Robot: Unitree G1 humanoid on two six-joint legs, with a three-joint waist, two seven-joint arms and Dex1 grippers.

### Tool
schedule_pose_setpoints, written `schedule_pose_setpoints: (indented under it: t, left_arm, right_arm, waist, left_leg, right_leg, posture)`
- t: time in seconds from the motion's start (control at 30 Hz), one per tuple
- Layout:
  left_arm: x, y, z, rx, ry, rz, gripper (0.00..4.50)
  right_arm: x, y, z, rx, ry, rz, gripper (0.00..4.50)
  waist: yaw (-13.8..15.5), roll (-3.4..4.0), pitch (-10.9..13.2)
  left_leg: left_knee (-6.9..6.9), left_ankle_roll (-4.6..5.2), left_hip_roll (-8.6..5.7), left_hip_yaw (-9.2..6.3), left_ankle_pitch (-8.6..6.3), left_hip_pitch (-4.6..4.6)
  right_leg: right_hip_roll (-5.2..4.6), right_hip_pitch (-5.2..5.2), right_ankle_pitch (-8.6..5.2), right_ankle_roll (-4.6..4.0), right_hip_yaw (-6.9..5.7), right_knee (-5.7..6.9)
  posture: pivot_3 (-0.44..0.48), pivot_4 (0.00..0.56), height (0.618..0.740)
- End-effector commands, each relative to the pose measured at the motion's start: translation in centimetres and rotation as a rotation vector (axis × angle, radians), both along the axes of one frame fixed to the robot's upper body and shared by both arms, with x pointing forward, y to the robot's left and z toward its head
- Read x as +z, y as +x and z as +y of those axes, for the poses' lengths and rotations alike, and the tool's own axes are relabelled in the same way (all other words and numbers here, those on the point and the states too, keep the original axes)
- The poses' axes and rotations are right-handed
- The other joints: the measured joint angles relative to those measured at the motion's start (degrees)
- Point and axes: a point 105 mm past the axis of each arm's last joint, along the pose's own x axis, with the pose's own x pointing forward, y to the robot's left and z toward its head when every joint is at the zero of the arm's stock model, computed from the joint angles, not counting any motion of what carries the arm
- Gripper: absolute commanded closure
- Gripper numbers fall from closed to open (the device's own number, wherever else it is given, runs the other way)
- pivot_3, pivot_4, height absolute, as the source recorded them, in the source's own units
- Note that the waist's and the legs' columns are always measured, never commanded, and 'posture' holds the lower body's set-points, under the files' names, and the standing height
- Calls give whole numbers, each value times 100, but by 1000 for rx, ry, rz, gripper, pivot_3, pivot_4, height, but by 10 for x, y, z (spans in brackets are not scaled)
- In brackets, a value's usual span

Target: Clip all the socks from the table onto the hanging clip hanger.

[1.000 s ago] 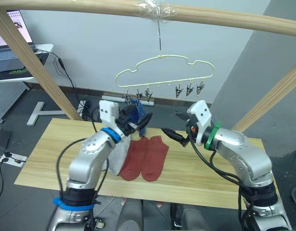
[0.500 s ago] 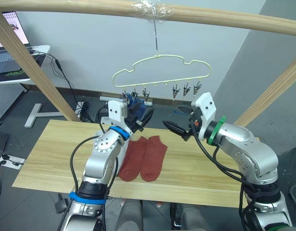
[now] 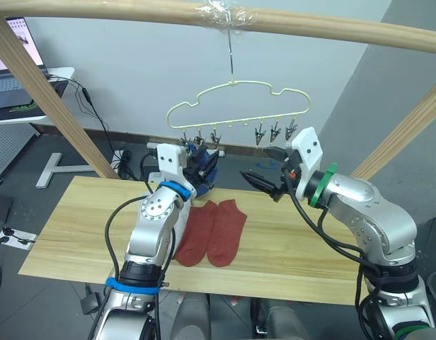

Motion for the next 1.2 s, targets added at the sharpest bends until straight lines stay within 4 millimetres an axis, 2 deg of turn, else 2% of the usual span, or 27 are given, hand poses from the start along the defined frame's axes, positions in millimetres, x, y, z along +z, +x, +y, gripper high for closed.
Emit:
schedule_pose_setpoints:
  t: [0.03,0.27,0.5,0.6,0.7,1.0,1.2]
  left_arm:
    - [13,1,-3,-2,-9,-53,3899]
    - [14,8,-5,28,-31,-48,3899]
    - [13,6,-4,28,-38,-47,3899]
    - [14,6,-2,41,-24,-58,3352]
    - [15,9,-1,64,-17,-63,2434]
    - [16,12,-4,62,-19,-66,2434]
    - [23,18,-9,76,-26,-96,2434]
  right_arm:
    - [16,-2,-3,2,17,-58,0]
    - [20,-1,-2,3,17,-64,0]
    - [20,-1,-4,-4,17,-65,0]
    - [21,0,-4,-5,19,-65,0]
    - [21,0,-4,-8,19,-65,0]
    - [20,2,-6,-15,18,-62,0]
    - [21,2,-8,-26,18,-62,0]
  waist:
    - [0,0,0]
    - [1,0,0]
    - [1,0,0]
    - [1,0,0]
    - [1,0,0]
    - [2,0,0]
    - [1,-1,0]
  left_leg:
    - [0,0,0,-1,0,0]
    - [6,0,0,-1,0,0]
    - [6,0,0,-1,0,0]
    - [6,0,0,-2,0,0]
    - [6,0,0,-1,0,0]
    - [7,0,0,-1,0,0]
    - [10,1,0,-2,0,0]
  right_leg:
    - [0,0,0,0,-1,0]
    - [0,2,2,2,-1,2]
    - [0,2,9,-9,-1,2]
    - [0,2,9,-9,-1,3]
    - [0,2,9,-9,-1,3]
    - [0,2,9,-10,-1,3]
    - [0,3,10,-9,-1,4]
  posture:
    - [219,162,740]
    - [218,162,740]
    - [218,162,740]
    - [218,162,740]
    - [215,163,740]
    - [212,164,740]
    - [203,165,740]
